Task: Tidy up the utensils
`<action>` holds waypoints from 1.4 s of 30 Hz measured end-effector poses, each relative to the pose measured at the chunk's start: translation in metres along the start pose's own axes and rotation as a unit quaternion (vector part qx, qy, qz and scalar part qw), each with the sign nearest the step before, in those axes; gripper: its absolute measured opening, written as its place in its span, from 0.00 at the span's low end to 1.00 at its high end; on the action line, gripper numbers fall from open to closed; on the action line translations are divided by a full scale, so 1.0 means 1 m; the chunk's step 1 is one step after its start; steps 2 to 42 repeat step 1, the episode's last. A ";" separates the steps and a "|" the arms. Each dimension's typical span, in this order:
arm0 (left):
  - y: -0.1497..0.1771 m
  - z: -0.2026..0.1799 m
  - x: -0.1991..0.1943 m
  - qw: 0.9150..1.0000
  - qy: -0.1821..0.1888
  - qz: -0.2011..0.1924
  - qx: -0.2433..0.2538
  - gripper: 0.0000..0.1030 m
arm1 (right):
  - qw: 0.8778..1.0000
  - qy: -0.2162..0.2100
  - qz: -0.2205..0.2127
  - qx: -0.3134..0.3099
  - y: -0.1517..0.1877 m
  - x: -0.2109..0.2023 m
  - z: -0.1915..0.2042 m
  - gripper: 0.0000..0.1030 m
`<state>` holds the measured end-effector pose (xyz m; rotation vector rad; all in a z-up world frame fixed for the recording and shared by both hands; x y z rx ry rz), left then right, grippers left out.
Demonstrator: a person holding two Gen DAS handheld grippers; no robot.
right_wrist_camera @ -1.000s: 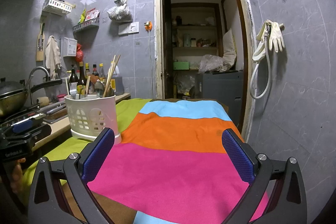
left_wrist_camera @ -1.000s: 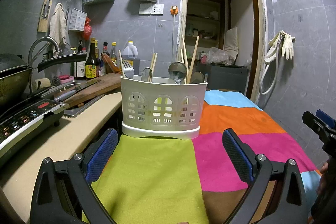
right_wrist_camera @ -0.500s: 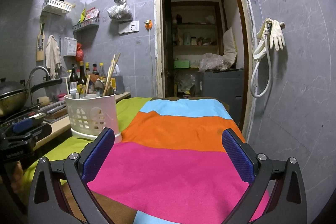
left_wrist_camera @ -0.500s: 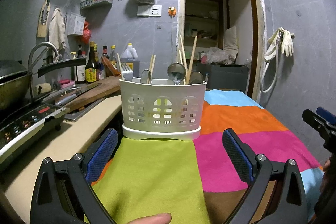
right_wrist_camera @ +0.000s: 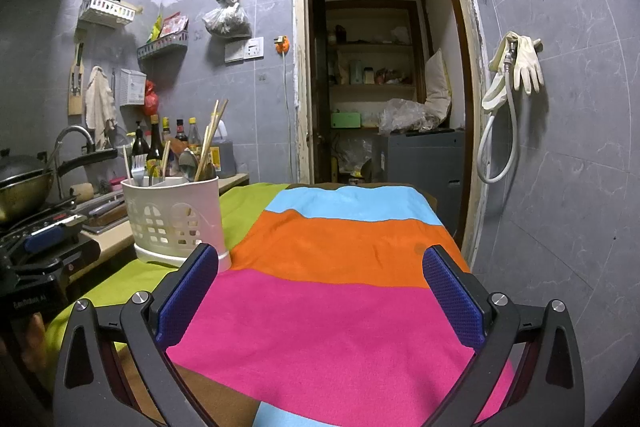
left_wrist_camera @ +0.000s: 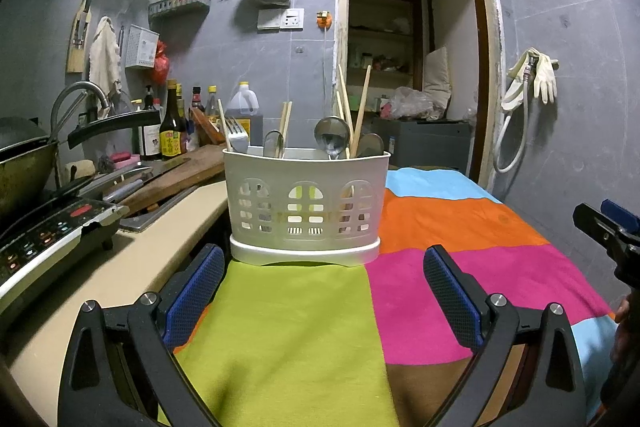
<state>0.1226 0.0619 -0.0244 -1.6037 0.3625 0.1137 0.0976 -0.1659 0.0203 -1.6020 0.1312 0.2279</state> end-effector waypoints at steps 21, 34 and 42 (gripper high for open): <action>0.000 0.000 0.000 1.000 -0.001 0.000 0.000 0.95 | 1.000 0.000 0.001 0.000 0.001 -0.001 0.001 1.00; 0.000 0.000 0.000 1.000 -0.001 0.000 0.000 0.95 | 1.000 0.000 0.001 0.000 0.001 -0.001 0.001 1.00; 0.000 0.000 0.000 1.000 -0.001 0.000 0.000 0.95 | 1.000 0.000 0.001 0.000 0.001 -0.001 0.001 1.00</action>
Point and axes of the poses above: each gripper's, at about its wrist camera, not at the fingertips, and x roughly the way its jaws point, z to its left, y to its underside, the point moved 10 cm from there along x, roughly the way its jaws point, and after that the axes turned 4 degrees about y, right-handed, at the moved point
